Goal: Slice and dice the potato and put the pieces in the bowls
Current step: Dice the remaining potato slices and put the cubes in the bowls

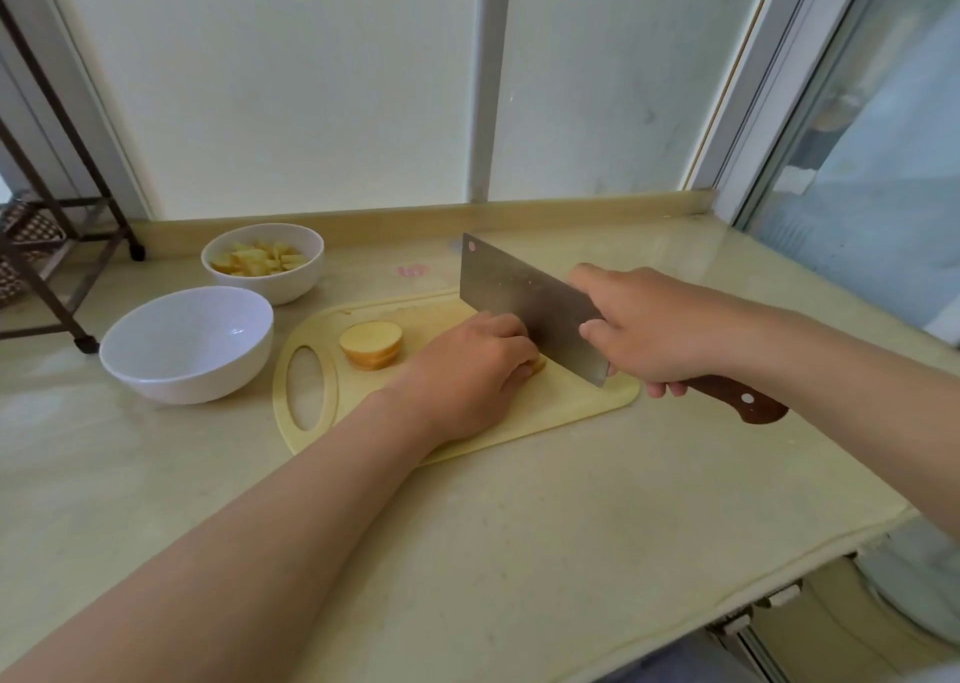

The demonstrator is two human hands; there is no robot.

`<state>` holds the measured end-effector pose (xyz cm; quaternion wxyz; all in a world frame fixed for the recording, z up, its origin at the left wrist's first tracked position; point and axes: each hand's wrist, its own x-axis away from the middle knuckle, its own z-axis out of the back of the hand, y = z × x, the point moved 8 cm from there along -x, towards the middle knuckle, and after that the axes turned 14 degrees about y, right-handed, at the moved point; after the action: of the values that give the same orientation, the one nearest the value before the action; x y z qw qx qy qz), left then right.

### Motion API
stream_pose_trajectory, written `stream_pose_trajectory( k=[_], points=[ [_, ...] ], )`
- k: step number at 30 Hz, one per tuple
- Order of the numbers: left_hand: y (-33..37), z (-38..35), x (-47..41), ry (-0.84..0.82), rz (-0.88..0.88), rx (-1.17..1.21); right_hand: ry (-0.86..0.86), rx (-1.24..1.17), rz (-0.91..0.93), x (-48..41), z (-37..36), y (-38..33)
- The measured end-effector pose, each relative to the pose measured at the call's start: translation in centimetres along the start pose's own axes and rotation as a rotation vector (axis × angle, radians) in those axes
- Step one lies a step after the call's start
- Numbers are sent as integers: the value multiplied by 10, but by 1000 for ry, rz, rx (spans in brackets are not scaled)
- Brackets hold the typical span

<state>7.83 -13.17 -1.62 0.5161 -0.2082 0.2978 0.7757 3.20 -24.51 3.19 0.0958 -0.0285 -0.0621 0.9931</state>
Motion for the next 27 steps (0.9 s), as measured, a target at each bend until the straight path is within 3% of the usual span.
stream_pose_trajectory(
  k=[8, 15, 27],
  points=[
    [0, -1, 1, 25, 1, 26, -125, 33, 16, 8, -6, -13],
    [3, 4, 1, 90, -54, 34, -47, -190, -5, -42, -20, -29],
    [-3, 7, 3, 112, -10, 8, 40, -288, 7, -13, -7, -8]
  ],
)
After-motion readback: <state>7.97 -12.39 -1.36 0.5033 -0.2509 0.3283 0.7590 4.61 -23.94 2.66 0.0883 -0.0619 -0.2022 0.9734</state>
